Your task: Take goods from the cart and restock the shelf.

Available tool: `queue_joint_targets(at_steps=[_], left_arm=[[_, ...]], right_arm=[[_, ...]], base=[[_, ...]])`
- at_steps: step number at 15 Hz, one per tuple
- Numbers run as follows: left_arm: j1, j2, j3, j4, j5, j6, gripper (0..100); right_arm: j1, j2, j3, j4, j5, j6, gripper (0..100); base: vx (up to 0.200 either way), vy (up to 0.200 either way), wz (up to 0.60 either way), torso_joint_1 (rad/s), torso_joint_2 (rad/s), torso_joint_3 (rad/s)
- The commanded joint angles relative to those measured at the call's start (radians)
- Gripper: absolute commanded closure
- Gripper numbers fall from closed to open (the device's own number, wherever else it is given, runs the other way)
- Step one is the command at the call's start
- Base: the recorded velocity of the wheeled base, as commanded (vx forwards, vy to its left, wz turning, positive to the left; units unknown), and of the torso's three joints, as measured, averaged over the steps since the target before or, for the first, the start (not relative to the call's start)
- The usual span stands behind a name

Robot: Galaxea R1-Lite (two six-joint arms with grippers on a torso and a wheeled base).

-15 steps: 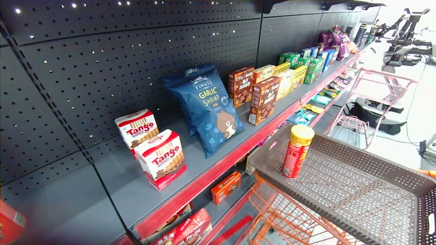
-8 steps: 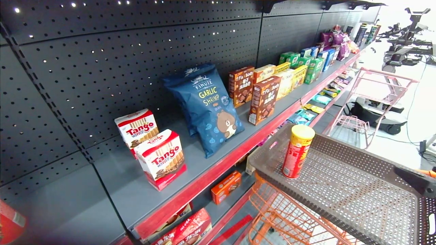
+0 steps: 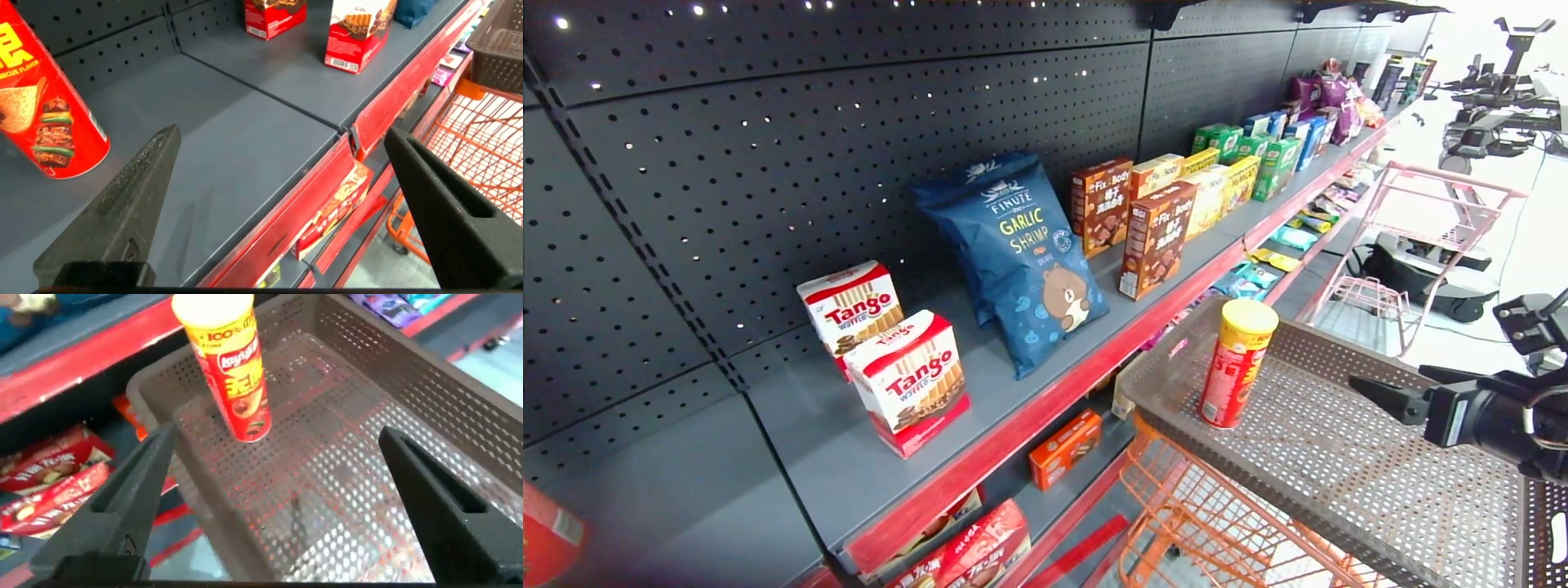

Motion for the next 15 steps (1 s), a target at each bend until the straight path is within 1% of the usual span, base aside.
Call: queue_joint_targets(at_steps=[1,4,7,8,11,13,15], left_arm=[[0.0,0.0,-0.001,0.0,0.0,0.0,0],[0.0,0.0,0.001,0.0,0.0,0.0,0],[0.0,0.0,-0.001,0.0,0.0,0.0,0],[0.0,0.0,-0.001,0.0,0.0,0.0,0],[0.0,0.0,-0.001,0.0,0.0,0.0,0],[0.0,0.0,0.001,0.0,0.0,0.0,0],[0.0,0.0,0.001,0.0,0.0,0.0,0]], right_arm=[[0.007,0.145,-0.003,-0.063,0.031,-0.014,0],[0.021,0.226,-0.017,-0.126,0.069,-0.028,0],[0.022,0.298,-0.044,-0.198,0.086,-0.051,0],[0.024,0.338,-0.066,-0.235,0.112,-0.051,0],[0.033,0.398,-0.086,-0.287,0.117,-0.054,0],[0.058,0.464,-0.129,-0.341,0.127,-0.059,0],[0.068,0.493,-0.181,-0.341,0.146,-0.06,0]], base=[[0.0,0.0,0.0,0.0,0.0,0.0],[0.0,0.0,0.0,0.0,0.0,0.0],[0.0,0.0,0.0,0.0,0.0,0.0],[0.0,0.0,0.0,0.0,0.0,0.0],[0.0,0.0,0.0,0.0,0.0,0.0],[0.0,0.0,0.0,0.0,0.0,0.0],[0.0,0.0,0.0,0.0,0.0,0.0]])
